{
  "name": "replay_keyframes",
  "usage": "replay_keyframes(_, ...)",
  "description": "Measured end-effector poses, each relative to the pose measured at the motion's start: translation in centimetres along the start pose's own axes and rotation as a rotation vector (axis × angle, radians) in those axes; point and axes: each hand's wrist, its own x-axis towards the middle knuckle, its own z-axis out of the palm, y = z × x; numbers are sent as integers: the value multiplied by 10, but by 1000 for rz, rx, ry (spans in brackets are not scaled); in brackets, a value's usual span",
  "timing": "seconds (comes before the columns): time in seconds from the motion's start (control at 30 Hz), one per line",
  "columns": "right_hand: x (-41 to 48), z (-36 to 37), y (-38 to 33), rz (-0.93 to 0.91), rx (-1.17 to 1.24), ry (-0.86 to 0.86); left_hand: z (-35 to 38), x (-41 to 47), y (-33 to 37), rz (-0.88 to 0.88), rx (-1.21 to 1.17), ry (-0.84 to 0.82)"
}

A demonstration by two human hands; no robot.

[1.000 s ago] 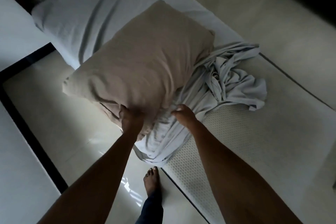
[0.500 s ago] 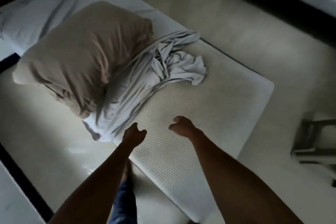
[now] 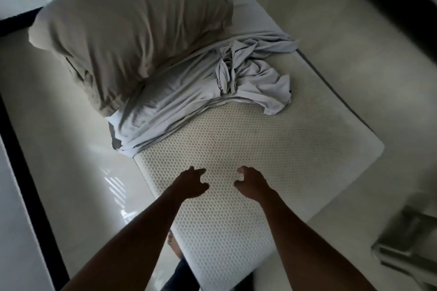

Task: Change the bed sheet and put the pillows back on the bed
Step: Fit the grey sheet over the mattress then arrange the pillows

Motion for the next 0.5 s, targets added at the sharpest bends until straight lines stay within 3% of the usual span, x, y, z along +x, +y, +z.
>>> replay_keyframes(0.27, 100, -15, 9, -229, -349, -61, 47, 58, 27, -110, -130, -84)
replay_keyframes(0.4, 194, -60, -19, -395, -450, 73, 87, 91, 38, -100, -13, 92)
replay_keyframes(0.5, 241, -93, -34, -522, -494, 195, 97, 91, 46, -95, 4, 112)
